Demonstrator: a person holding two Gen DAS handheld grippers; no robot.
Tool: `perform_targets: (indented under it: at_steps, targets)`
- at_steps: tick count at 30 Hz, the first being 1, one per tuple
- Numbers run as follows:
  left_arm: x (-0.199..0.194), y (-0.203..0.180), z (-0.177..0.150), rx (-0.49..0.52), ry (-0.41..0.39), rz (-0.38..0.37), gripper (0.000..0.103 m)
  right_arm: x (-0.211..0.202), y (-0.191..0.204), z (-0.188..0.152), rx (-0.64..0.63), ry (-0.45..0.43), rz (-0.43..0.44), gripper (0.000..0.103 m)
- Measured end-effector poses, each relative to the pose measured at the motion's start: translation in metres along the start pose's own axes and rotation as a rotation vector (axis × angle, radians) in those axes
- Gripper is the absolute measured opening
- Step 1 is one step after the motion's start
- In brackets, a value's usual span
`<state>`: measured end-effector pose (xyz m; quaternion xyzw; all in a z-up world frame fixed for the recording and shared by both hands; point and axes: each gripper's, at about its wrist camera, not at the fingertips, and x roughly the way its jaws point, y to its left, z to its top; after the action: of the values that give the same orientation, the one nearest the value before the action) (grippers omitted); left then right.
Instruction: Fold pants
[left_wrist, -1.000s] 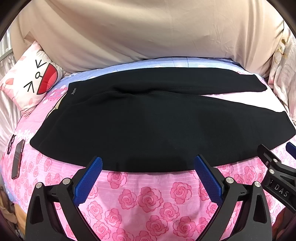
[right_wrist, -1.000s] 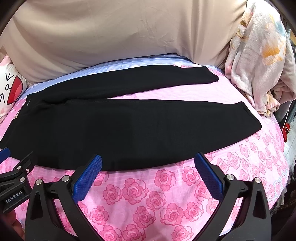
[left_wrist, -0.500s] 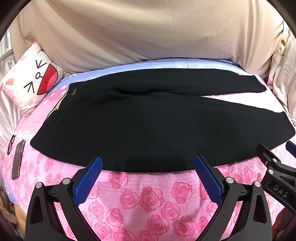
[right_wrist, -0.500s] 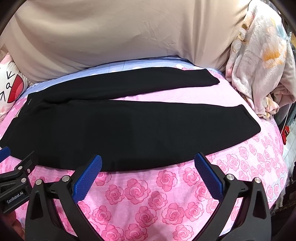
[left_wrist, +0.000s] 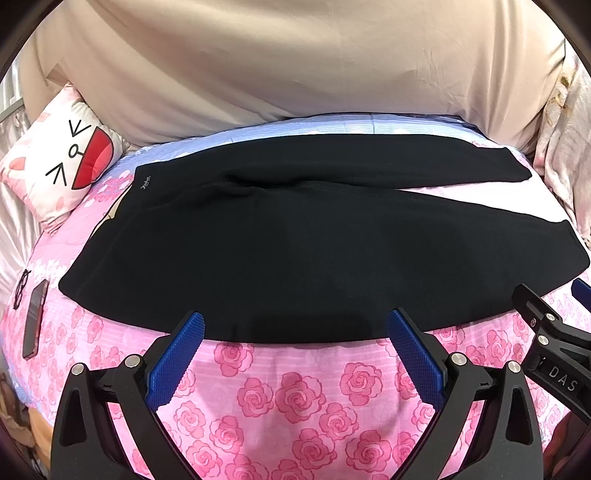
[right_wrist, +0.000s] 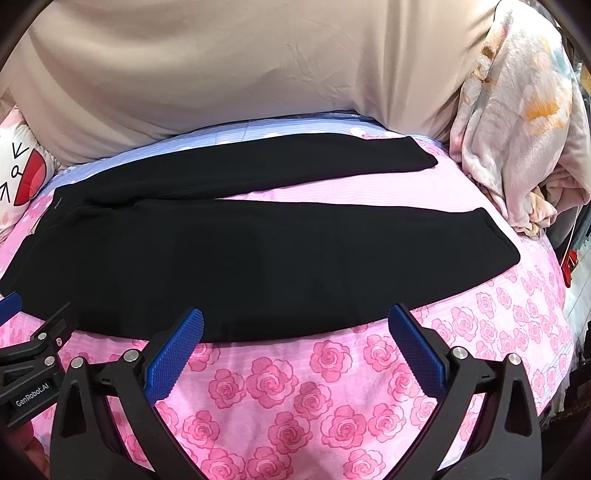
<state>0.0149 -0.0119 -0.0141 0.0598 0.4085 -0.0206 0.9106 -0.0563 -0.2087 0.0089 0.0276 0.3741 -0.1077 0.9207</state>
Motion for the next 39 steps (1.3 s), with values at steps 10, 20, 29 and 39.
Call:
perform_targets:
  at_steps: [10,20,29,39]
  targets:
    - [0.003,-0.002,0.000,0.006,0.001,0.004,0.097,0.005,-0.004,-0.001,0.004,0.007,-0.001,0.098]
    - [0.012,-0.001,0.005,0.006,0.017,0.000,0.097,0.017,-0.007,0.000,0.000,0.012,-0.003,0.098]
    - [0.024,0.009,0.024,0.004,0.006,0.029,0.097,0.040,-0.028,0.020,-0.061,-0.037,-0.057,0.098]
    - [0.054,0.036,0.092,-0.044,-0.045,0.033,0.097,0.122,-0.122,0.129,-0.011,-0.090,0.001,0.098]
